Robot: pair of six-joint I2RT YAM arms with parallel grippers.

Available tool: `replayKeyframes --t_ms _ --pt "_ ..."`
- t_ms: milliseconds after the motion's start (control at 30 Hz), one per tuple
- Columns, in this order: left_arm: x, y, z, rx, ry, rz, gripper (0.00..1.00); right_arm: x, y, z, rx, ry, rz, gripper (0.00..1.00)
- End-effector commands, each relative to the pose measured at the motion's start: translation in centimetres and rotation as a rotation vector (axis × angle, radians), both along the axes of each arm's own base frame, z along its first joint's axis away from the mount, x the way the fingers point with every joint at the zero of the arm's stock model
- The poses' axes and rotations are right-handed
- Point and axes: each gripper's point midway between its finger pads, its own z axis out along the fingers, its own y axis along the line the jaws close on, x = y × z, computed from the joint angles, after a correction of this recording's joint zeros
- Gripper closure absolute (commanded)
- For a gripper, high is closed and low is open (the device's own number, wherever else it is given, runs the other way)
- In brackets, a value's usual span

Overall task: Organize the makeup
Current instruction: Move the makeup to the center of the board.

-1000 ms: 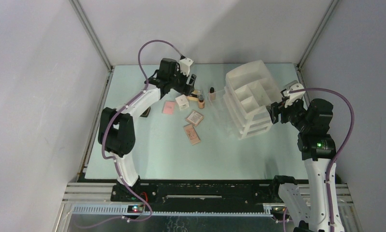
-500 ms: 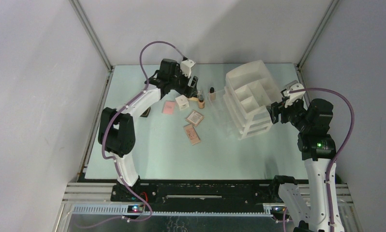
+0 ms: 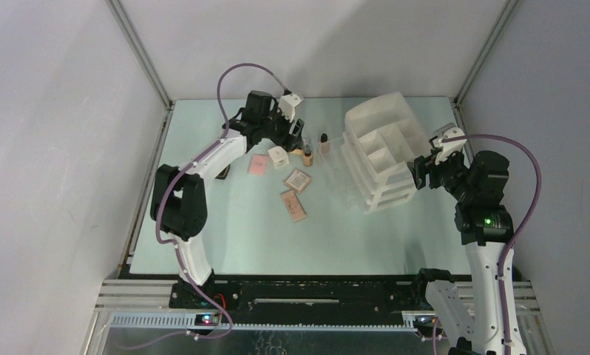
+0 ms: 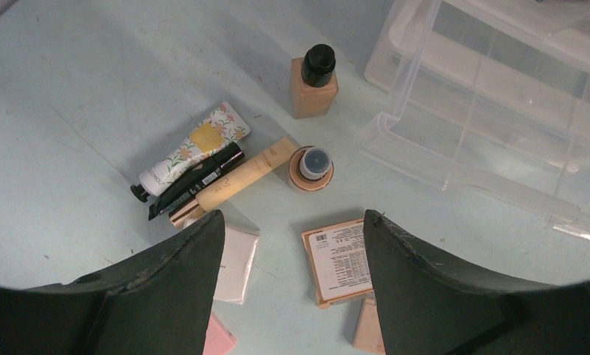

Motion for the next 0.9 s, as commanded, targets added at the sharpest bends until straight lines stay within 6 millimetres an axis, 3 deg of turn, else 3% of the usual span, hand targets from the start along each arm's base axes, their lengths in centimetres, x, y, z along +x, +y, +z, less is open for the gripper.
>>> replayKeyframes --t_ms 0,300,533,867 --pt "-1.1 -1.1 -0.2 0.032 -0.072 -0.122 0.28 0.1 0.1 0.3 -0.004 -0.013 0.009 0.25" --pt "-2.3 -2.4 -2.8 0.027 -0.050 -0.116 0.31 0.3 0.1 0.0 -0.005 -0.005 0.012 0.25" --pt "-1.2 -3.4 -3.9 0.023 -0.009 -0.079 0.38 0.2 0.0 0.1 -0.005 -0.006 0.010 0.25" --pt "0.5 -3.7 -4.3 0.033 0.004 -0.025 0.35 0.3 -0.1 -0.1 -0.008 -0.002 0.008 0.25"
